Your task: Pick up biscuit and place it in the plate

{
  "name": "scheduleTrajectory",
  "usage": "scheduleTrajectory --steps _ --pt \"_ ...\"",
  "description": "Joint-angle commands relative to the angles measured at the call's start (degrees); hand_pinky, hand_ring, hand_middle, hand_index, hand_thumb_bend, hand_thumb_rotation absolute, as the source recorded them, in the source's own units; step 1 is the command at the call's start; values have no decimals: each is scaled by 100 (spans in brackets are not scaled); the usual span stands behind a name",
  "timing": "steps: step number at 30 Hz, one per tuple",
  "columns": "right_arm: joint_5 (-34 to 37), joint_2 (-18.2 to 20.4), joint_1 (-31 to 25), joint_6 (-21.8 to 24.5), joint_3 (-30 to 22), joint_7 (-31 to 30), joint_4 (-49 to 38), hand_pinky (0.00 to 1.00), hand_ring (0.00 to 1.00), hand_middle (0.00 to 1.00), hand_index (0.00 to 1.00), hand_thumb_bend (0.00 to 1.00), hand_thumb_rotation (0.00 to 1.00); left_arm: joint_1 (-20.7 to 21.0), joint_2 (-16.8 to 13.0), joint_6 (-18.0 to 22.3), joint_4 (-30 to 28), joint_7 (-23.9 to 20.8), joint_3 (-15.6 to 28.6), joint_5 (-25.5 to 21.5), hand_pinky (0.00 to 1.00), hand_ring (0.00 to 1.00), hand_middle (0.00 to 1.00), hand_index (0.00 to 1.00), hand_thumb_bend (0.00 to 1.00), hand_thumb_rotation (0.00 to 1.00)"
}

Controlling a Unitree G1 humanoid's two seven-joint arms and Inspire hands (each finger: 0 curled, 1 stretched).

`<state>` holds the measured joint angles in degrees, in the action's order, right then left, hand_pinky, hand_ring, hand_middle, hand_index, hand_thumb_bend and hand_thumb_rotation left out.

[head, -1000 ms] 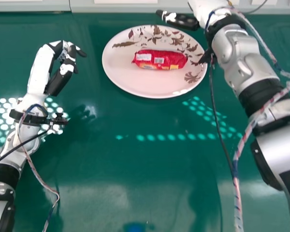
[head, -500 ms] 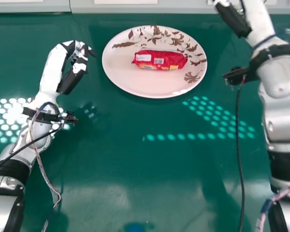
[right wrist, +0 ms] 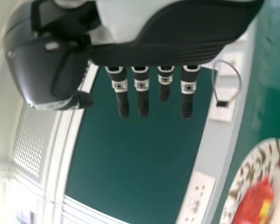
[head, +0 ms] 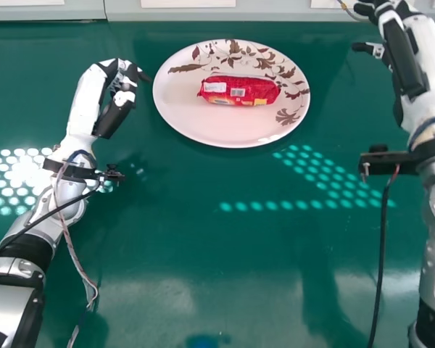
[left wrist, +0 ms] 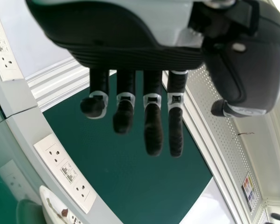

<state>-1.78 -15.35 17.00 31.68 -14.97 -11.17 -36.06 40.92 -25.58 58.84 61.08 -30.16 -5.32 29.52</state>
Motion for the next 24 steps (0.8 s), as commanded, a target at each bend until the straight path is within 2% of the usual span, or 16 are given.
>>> scheduleTrajectory --steps 1,4,8,13,14,15,16,19,22,24 --pt "150 197 -371 -247 -125 161 -155 79 88 89 89 34 19 -68 83 6 54 -149 -64 23 5 15 23 47 48 9" --pt "325 471 -721 -724 -166 307 -92 75 83 84 83 31 17 -78 137 22 80 -343 -68 53 5 15 23 47 48 9" --pt "760 966 -1044 -1119 -199 529 -16 74 81 83 81 27 12 -89 237 -20 86 -653 -66 100 7 19 26 47 48 9" --pt "760 1265 -1291 -1651 -32 801 161 71 79 82 80 25 5 -110 363 -149 72 -797 -51 20 10 24 31 47 48 9" --pt "746 1316 -1324 -1772 1 857 212 70 78 81 79 25 3 -120 388 -170 63 -789 -41 -11 10 24 31 38 51 63" --pt "731 1364 -1354 -1887 35 914 261 69 77 80 79 25 2 -126 411 -172 63 -766 -28 -50 10 24 31 34 53 81" --pt "689 1402 -1384 -1998 76 976 308 68 76 79 78 25 1 -127 427 -144 70 -769 -20 -72 10 24 31 33 53 92" --pt "580 1483 -1460 -2285 173 1148 431 65 73 76 76 25 0 -120 480 -52 126 -727 29 -183 10 24 31 32 53 99" --pt "508 1479 -1512 -2528 217 1234 536 62 71 74 74 25 0 -132 541 26 181 -579 88 -398 11 25 31 31 55 100" --pt "493 1464 -1544 -2710 228 1252 627 60 69 71 68 26 0 -143 559 68 207 -486 101 -505 11 25 31 31 56 100"
